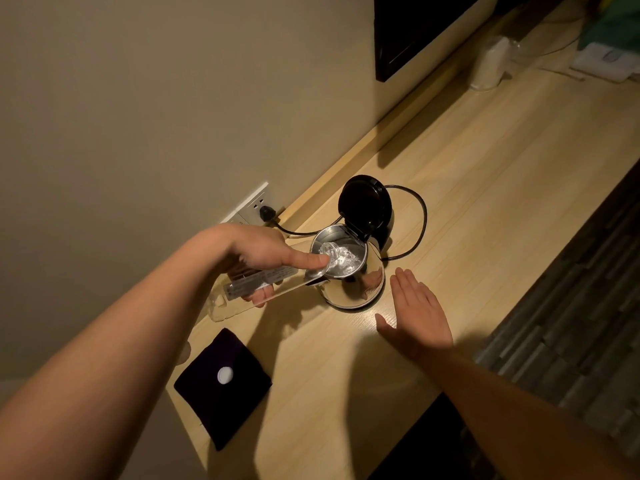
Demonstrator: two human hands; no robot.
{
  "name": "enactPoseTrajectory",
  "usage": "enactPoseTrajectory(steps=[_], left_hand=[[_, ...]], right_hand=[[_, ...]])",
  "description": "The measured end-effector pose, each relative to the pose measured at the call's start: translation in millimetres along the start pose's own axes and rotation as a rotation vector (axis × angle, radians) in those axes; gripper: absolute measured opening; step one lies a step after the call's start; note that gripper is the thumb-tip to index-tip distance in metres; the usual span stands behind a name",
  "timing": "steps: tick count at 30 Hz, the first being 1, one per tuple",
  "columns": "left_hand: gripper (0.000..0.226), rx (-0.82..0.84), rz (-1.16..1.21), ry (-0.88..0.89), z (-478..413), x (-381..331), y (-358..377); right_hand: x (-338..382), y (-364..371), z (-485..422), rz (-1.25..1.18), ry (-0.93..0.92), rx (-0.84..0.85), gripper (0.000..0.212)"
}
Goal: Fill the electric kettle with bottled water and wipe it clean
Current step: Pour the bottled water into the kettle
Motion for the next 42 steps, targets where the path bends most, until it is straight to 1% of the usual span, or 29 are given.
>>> enactPoseTrajectory(steps=[3, 9, 14, 20, 23, 24, 27, 28, 31, 33, 35, 37, 40, 42], left_hand=[[0.081, 0.028, -0.011, -0.021, 4, -9, -1], [0.086, 0.064, -0.144, -0.104, 6, -25, -8], [0.078, 0.033, -0.196, -0.188, 0, -35, -14], [0.083, 0.054, -0.282, -0.258, -13, -44, -17], [0.082, 0.074, -0.314, -0.277, -21, -48, -17], [0.085, 0.083, -0.325, -0.283, -23, -49, -16], [0.113, 0.103, -0.363, -0.315, -26, -53, -14], [0.119, 0.105, -0.373, -0.322, -27, -54, -14], [0.130, 0.119, -0.407, -0.328, -31, -60, -13], [0.133, 0.112, -0.411, -0.334, -33, -61, -14], [0.131, 0.112, -0.416, -0.331, -32, -61, -13], [0.124, 0.105, -0.415, -0.302, -30, -59, -13], [0.094, 0.065, -0.349, -0.212, -24, -54, -14], [0.082, 0.023, -0.264, -0.116, -14, -45, -13]], right_hand=[[0, -1, 1, 0.002, 0.001, -0.011, 0.090], [0, -3, 2, -0.007, -0.003, -0.046, 0.089], [-1, -2, 2, -0.021, 0.001, -0.046, 0.090], [-1, -1, 2, -0.029, -0.008, -0.049, 0.089], [0, -1, 3, -0.036, -0.013, -0.057, 0.089], [0, -1, 3, -0.038, -0.015, -0.060, 0.089], [0, -1, 3, -0.044, -0.016, -0.059, 0.089], [-1, -1, 3, -0.048, -0.015, -0.058, 0.089], [-1, 0, 3, -0.048, -0.019, -0.055, 0.089], [-1, 0, 3, -0.048, -0.019, -0.060, 0.089], [-2, 2, 2, -0.046, -0.015, -0.058, 0.089], [-2, 4, 2, -0.042, -0.011, -0.056, 0.089], [-3, 6, 0, -0.039, -0.012, -0.044, 0.089], [-3, 7, 0, -0.044, -0.012, -0.051, 0.089]])
Point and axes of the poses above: each hand's wrist, its own z-axis away from the middle knuckle, its own y-axis out of the palm, x = y × z, the point moved 7 cm from there along -z, towards the middle knuckle, and after that the axes turned 9 degrees about y, right-handed, at the moved point
